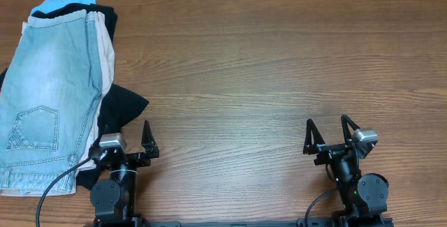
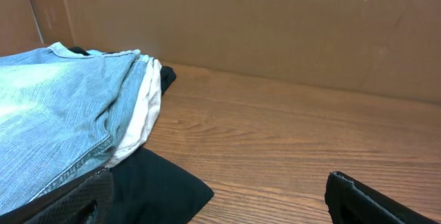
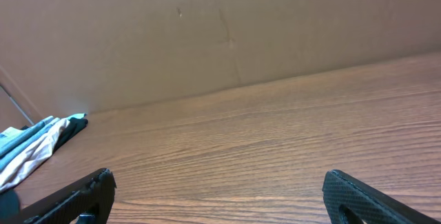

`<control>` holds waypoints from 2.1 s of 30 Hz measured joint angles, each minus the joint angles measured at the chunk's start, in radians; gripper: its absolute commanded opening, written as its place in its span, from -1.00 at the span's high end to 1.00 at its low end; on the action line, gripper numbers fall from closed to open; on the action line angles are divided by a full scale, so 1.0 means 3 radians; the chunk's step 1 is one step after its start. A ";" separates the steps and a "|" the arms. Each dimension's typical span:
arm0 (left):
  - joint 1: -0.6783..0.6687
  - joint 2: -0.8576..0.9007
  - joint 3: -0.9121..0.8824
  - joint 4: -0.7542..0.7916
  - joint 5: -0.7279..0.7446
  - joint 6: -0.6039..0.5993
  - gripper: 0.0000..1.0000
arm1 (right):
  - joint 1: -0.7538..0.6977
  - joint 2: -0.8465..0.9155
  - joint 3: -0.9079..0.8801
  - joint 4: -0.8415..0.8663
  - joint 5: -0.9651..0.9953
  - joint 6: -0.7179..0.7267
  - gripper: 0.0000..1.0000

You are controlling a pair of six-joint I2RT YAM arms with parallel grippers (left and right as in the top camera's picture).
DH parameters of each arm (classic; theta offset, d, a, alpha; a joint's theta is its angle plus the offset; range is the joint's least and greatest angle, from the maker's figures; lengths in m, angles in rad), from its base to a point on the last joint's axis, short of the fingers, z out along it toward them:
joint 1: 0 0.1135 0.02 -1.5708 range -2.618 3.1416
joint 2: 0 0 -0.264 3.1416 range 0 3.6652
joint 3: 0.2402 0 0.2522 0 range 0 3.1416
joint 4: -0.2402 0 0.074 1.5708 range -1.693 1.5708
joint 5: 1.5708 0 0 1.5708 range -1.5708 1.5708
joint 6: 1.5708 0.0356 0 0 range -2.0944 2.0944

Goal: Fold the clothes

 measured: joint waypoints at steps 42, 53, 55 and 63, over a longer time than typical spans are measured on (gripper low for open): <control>0.0000 0.0000 0.0000 0.0000 0.0000 0.0000 -1.00 | 0.0000 0.0000 0.0000 0.0001 0.0003 0.0001 -1.00; 0.0000 0.0000 0.0000 0.0001 0.0000 0.0000 -0.99 | 0.0000 0.0000 0.0000 0.0000 0.0127 -0.0001 -1.00; 0.0000 0.0000 0.0000 0.0001 -0.0001 0.0000 -0.99 | 0.0000 0.0000 0.0000 0.0027 0.0128 0.0000 -1.00; 0.0000 0.0000 0.0014 0.0610 0.0384 -0.0005 -0.99 | 0.0000 0.0000 0.0000 0.0436 -0.0028 0.0003 -1.00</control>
